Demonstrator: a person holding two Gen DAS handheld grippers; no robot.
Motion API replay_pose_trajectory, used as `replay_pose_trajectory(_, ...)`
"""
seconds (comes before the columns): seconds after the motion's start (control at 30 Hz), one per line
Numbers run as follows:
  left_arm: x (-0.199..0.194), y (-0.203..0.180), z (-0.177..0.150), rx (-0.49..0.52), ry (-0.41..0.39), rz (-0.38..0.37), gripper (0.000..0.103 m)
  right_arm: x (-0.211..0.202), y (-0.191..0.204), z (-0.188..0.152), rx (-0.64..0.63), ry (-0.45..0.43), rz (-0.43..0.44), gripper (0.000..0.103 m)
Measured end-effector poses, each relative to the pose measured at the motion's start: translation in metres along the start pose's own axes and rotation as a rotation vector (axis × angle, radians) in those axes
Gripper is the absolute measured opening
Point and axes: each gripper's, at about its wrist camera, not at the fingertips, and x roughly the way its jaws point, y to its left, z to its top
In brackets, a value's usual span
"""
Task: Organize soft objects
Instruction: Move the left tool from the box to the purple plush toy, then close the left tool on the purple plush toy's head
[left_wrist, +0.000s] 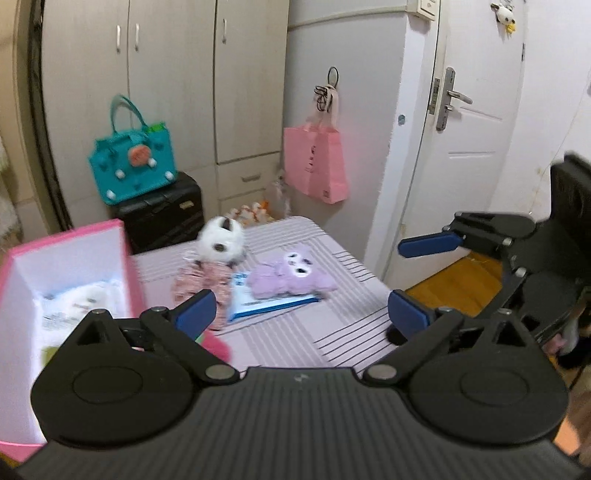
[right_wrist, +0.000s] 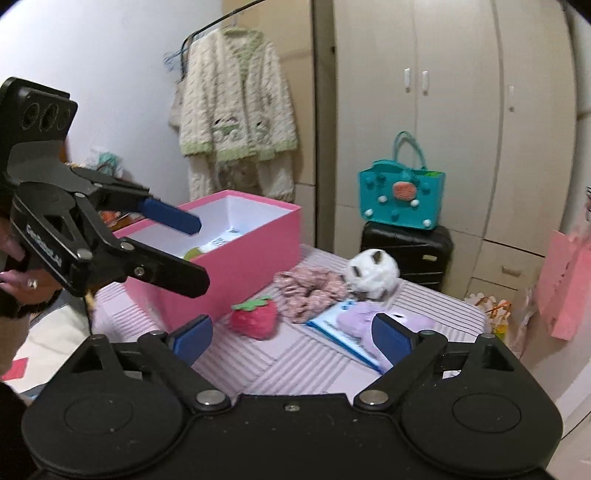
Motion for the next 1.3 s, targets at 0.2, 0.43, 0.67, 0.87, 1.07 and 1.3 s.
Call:
replay_pose_trajectory(0.2, 0.054, -0.008, -0.001, -0.027, 0.000, -0.011, 0.101, 0.023, -0.033, -0.027, 0.081, -0.049, -0.053, 0.095)
replay_pose_trajectory(0.43, 0.109, 0.000, -0.005, -0.062, -0.022, 0.043, 0.100, 0.068, -0.052, -0.042, 0.041, 0.031, -0.091, 0.095)
replay_pose_trajectory(0.67, 0.151, 0.015, -0.008, -0.135, -0.016, 0.103, 0.097, 0.099, -0.074, -0.046, 0.101, 0.068, -0.132, 0.095)
replay_pose_trajectory(0.87, 0.181, 0.025, -0.008, -0.227, 0.024, 0.125, 0.091, 0.123, -0.093, -0.046, 0.151, 0.093, -0.116, 0.094)
replay_pose_trajectory(1.07, 0.202, 0.037, -0.009, -0.301, 0.063, 0.123, 0.077, 0.134, -0.093, -0.043, 0.160, 0.090, -0.063, 0.088)
replay_pose_trajectory(1.3, 0.212, 0.050, -0.017, -0.416, 0.076, 0.066, 0.070, 0.146, -0.094, -0.043, 0.190, 0.109, -0.053, 0.070)
